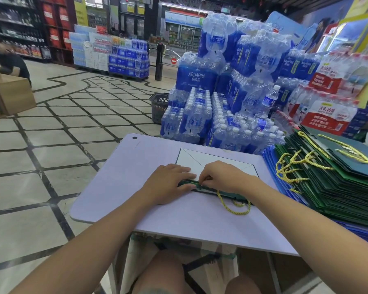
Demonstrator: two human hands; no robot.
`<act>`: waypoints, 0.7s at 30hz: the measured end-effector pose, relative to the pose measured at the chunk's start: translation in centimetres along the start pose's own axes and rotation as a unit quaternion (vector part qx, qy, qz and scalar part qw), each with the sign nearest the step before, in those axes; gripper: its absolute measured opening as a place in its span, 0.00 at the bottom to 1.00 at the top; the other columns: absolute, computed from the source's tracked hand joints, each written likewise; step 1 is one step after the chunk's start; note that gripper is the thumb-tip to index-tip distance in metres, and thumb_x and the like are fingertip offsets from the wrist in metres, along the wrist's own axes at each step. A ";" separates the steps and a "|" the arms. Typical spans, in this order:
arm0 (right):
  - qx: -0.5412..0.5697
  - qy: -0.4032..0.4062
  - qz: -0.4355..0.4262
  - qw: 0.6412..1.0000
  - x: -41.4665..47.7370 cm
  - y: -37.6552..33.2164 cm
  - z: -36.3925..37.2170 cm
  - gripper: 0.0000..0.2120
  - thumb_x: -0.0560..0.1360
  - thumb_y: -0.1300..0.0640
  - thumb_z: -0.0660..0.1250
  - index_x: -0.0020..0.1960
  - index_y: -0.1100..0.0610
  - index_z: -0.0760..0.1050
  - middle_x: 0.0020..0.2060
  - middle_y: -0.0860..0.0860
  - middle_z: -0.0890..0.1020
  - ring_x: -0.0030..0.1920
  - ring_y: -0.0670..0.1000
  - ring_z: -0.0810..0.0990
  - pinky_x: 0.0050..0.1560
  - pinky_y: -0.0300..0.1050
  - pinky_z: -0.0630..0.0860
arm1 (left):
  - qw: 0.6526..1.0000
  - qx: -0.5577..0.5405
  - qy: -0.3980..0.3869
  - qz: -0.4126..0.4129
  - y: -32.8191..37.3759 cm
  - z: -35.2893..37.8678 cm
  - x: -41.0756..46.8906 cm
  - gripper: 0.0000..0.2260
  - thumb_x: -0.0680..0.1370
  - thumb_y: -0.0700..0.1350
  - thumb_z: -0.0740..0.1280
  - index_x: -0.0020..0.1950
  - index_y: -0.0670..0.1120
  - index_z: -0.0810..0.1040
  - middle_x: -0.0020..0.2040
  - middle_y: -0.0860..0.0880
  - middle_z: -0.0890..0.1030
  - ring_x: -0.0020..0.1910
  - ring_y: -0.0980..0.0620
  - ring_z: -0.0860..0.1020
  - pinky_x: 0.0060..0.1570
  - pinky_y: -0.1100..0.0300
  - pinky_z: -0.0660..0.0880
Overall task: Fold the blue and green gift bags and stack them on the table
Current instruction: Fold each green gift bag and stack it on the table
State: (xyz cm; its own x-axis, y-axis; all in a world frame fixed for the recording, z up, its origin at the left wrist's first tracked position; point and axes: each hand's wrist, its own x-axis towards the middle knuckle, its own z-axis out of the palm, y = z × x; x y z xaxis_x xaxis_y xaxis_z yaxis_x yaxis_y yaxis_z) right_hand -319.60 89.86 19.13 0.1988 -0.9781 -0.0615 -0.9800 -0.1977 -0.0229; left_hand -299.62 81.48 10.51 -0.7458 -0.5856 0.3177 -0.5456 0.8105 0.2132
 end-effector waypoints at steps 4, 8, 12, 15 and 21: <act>0.090 0.053 0.019 0.994 -0.7 0.3 0.3 0.11 0.82 0.49 0.66 0.60 0.46 0.84 0.54 0.43 0.82 0.55 0.46 0.77 0.57 0.45 0.75 | 0.998 0.017 0.054 0.002 0.5 -0.3 -0.2 0.24 0.82 0.68 0.48 0.63 0.63 0.80 0.60 0.61 0.82 0.59 0.58 0.77 0.48 0.53 0.78; 0.101 0.272 0.070 0.955 -2.6 -1.0 0.5 0.07 0.79 0.48 0.67 0.50 0.46 0.84 0.40 0.41 0.80 0.44 0.45 0.77 0.46 0.47 0.76 | 0.988 0.063 0.139 -0.022 1.0 -0.6 -0.6 0.30 0.82 0.70 0.40 0.55 0.62 0.80 0.47 0.61 0.82 0.47 0.60 0.79 0.34 0.53 0.76; 0.261 0.172 0.201 0.928 -4.4 -4.3 1.6 0.11 0.77 0.51 0.65 0.42 0.51 0.84 0.27 0.46 0.82 0.27 0.47 0.79 0.34 0.44 0.78 | 0.975 0.083 0.201 -0.045 0.7 0.2 -0.4 0.27 0.85 0.66 0.44 0.52 0.60 0.81 0.45 0.60 0.84 0.44 0.56 0.82 0.31 0.52 0.77; 0.517 0.118 0.269 0.804 -3.9 -6.4 2.9 0.07 0.82 0.55 0.65 0.50 0.56 0.81 0.26 0.49 0.81 0.23 0.47 0.76 0.25 0.38 0.70 | 0.966 0.103 0.236 -0.029 0.7 0.6 -0.3 0.26 0.86 0.63 0.46 0.50 0.58 0.81 0.43 0.58 0.84 0.41 0.54 0.83 0.29 0.52 0.76; 0.722 0.202 0.312 0.583 -1.3 -7.8 3.6 0.06 0.81 0.62 0.67 0.53 0.64 0.80 0.27 0.50 0.76 0.22 0.44 0.71 0.22 0.34 0.66 | 0.953 0.131 0.274 -0.015 0.9 0.4 -0.5 0.22 0.87 0.61 0.48 0.49 0.58 0.81 0.38 0.57 0.82 0.37 0.55 0.81 0.25 0.56 0.71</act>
State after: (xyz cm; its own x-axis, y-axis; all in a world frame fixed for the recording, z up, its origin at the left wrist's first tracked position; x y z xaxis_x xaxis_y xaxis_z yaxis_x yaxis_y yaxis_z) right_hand -312.21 92.86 15.84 -0.4973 -0.8231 -0.2742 0.2295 0.1800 -0.9565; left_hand -299.94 82.47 10.14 -0.4568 -0.4545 0.7647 -0.6931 0.7207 0.0143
